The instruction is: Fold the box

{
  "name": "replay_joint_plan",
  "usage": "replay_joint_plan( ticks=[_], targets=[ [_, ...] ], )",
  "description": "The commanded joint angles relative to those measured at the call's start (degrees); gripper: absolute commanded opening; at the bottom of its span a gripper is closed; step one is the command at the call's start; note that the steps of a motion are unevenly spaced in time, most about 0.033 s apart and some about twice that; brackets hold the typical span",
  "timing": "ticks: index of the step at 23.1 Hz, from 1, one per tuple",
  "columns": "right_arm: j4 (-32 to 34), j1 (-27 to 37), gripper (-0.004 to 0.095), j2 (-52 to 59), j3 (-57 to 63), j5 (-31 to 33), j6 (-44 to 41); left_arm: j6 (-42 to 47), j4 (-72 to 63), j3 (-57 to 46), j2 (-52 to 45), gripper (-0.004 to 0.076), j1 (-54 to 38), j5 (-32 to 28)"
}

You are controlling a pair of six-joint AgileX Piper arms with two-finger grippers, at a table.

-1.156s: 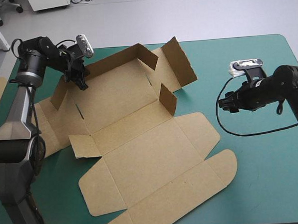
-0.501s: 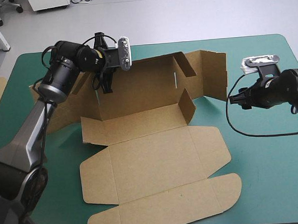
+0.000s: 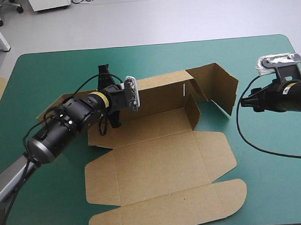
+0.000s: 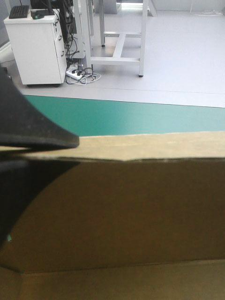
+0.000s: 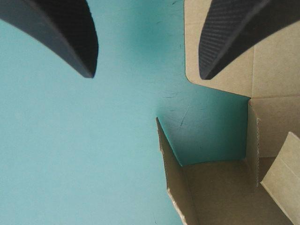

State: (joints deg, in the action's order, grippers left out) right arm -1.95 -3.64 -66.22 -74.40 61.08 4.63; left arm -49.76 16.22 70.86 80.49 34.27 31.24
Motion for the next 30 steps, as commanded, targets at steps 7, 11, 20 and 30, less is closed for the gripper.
replay_joint_plan(
  ticks=[7,11,20,30],
  targets=[
    [0.9,0.2,0.0577,1.1,-8.8,0.8,0.3,26.0,25.2,-6.4,-7.5,-0.001,13.8,1.3],
    [0.4,0.2,0.0577,0.3,-11.8,1.7,0.2,30.3,30.4,-8.7,-9.5,-0.001,18.0,2.6],
    [-7.0,0.2,0.0576,-18.0,-30.7,10.3,3.7,44.5,48.1,-16.0,-11.3,-0.001,21.2,2.7],
    [-10.0,0.2,0.0433,-35.9,-45.7,10.2,3.9,57.7,63.5,-20.8,-11.3,-0.001,21.2,-0.7]
  ],
)
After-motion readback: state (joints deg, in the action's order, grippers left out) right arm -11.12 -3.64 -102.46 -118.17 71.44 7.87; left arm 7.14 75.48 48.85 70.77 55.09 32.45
